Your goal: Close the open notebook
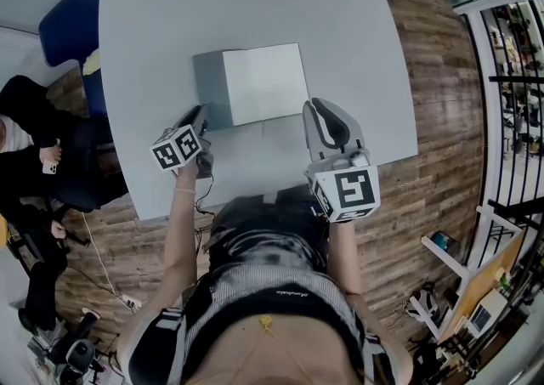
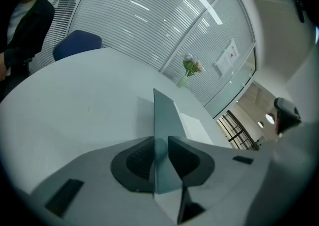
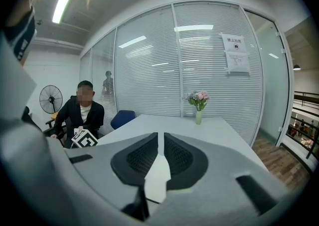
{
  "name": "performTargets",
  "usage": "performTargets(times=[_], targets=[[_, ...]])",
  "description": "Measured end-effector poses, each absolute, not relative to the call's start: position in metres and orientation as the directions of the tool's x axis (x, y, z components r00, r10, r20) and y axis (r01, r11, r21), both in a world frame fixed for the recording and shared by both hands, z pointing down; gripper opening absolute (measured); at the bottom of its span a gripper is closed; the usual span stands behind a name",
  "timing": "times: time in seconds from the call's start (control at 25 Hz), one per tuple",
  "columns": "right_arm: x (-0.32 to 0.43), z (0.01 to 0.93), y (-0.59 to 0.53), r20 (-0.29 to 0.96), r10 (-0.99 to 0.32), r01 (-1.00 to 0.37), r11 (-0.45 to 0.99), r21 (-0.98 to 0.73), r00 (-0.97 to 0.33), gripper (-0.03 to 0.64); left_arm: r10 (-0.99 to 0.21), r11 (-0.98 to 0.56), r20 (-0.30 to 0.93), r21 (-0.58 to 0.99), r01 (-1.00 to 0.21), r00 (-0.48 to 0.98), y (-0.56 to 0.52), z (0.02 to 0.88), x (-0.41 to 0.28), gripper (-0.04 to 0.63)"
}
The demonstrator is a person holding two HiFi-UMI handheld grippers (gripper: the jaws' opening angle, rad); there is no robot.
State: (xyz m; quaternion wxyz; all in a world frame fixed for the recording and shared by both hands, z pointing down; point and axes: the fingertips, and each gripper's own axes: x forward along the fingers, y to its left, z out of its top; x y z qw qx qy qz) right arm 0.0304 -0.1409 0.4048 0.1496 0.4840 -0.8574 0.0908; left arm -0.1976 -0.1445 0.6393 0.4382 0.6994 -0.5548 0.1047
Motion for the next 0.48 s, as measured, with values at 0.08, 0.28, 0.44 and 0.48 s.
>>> performTargets(times=[0.08,0.28,0.44,0.48], targets=[[0.033,0.403,-0.141,0.343,-0.804,-0.857,0.514,-0.011,-0.486,0.035,-0.700,-0.029,0.605,0.507,-0.862,0.379,-0.146,0.630,-0.195,0.075],[0.032,0.402,-0.142,0.338,-0.803,-0.856,0.517,-0.013,-0.491,0.035,-0.724,-0.109,0.523,0.557,-0.823,0.450,-0.149,0.610,-0.187,0.074],[0.029,0.402,-0.142,0.335,-0.800,-0.851,0.524,-0.014,-0.498,0.035,-0.731,-0.148,0.481,0.581,-0.800,0.485,-0.151,0.599,-0.184,0.074],[0.028,0.402,-0.142,0.335,-0.799,-0.850,0.526,-0.015,-0.500,0.035,-0.732,-0.158,0.470,0.588,-0.794,0.494,-0.152,0.596,-0.182,0.074]])
